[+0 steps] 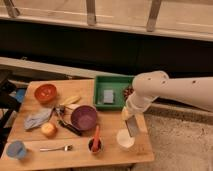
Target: Place eraser in purple bowl
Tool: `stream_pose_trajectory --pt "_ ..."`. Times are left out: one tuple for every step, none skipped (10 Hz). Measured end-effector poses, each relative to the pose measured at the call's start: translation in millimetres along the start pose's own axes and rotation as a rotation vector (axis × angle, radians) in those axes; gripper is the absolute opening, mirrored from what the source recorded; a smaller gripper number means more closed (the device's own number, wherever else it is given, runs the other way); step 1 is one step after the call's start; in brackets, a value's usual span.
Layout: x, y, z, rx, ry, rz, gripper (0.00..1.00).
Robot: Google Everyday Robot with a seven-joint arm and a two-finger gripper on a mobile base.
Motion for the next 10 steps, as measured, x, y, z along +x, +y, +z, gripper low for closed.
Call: stream_pose_trajectory --pt "-13 0 -10 -0.040 -0.035 -0.016 0.10" --pt "-26 2 -25 -0.101 -0.078 -0.037 0.10" --pt "-37 8 -37 -0.137 -0.110 -0.059 0.10" --pt "-50 18 -46 -0.170 -0.138 -0.079 0.10" --pt "-63 30 -51 -0.201 -0.158 -0.095 0.10" --pt "-65 32 -52 -0.208 -0.160 -0.096 0.10" --pt "-65 32 -53 -0.208 -0.161 -0.096 0.10" --pt "-64 30 -53 -0.207 -0.162 -0.093 0.10" --pt "-65 32 -53 -0.208 -0.162 -0.096 0.10" --pt "-65 32 -51 -0.208 -0.158 -0.096 0.10"
